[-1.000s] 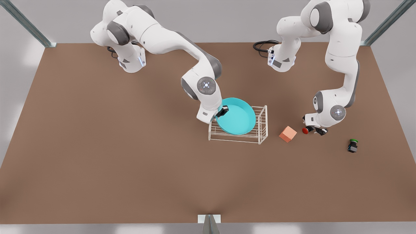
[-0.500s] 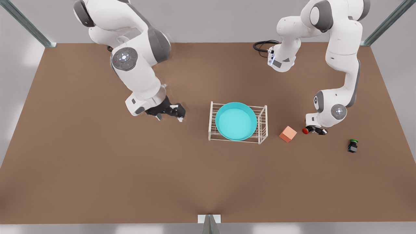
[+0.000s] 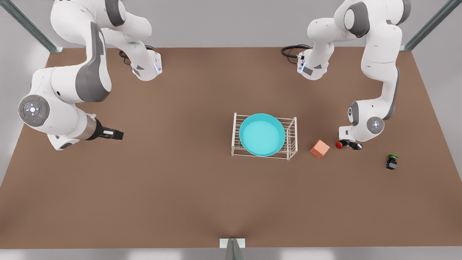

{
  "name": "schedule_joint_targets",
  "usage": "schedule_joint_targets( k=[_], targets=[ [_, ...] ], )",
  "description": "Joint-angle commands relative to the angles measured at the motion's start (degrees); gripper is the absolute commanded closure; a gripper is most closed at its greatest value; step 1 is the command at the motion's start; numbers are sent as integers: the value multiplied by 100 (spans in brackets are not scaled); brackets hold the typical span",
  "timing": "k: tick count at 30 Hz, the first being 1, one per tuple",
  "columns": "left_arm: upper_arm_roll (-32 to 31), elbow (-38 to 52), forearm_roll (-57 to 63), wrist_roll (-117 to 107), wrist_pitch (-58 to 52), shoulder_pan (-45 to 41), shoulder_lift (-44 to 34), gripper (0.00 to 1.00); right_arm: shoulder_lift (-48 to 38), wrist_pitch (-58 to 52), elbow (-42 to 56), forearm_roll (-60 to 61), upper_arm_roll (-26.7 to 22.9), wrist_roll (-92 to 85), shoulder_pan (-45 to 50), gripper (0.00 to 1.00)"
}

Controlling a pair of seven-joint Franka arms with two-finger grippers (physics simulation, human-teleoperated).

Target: Place the plate on the shelf with right arm and place the red button switch in the plate with left arm

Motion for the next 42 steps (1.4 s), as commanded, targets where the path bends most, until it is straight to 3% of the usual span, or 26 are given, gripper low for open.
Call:
schedule_joint_targets(
  k=[1, 15, 21, 24, 33, 42],
  targets=[
    [-2, 4, -3, 17, 17, 1, -2, 48, 48, -144, 8, -144, -11, -1814, -81, 0],
    [16, 21, -3, 34, -317, 1, -362, 50, 197, 6, 8, -153, -11, -1814, -81, 0],
    [-11, 258, -267, -1, -1371, 1, -898, 50, 285, 23, 8, -171, -20, -1814, -90, 0],
    [-46, 873, -539, -45, -2452, -52, -1048, 50, 276, 23, 17, -136, -29, -1779, -99, 0],
    [-1065, 2464, -645, -1767, -4799, -52, -1215, 50, 267, 15, 61, -127, -47, -1831, -415, 0],
    [-2278, 3247, -1137, -4061, -5309, -52, -1153, 50, 267, 6, 61, -136, -38, -2051, -468, 0]
  ],
)
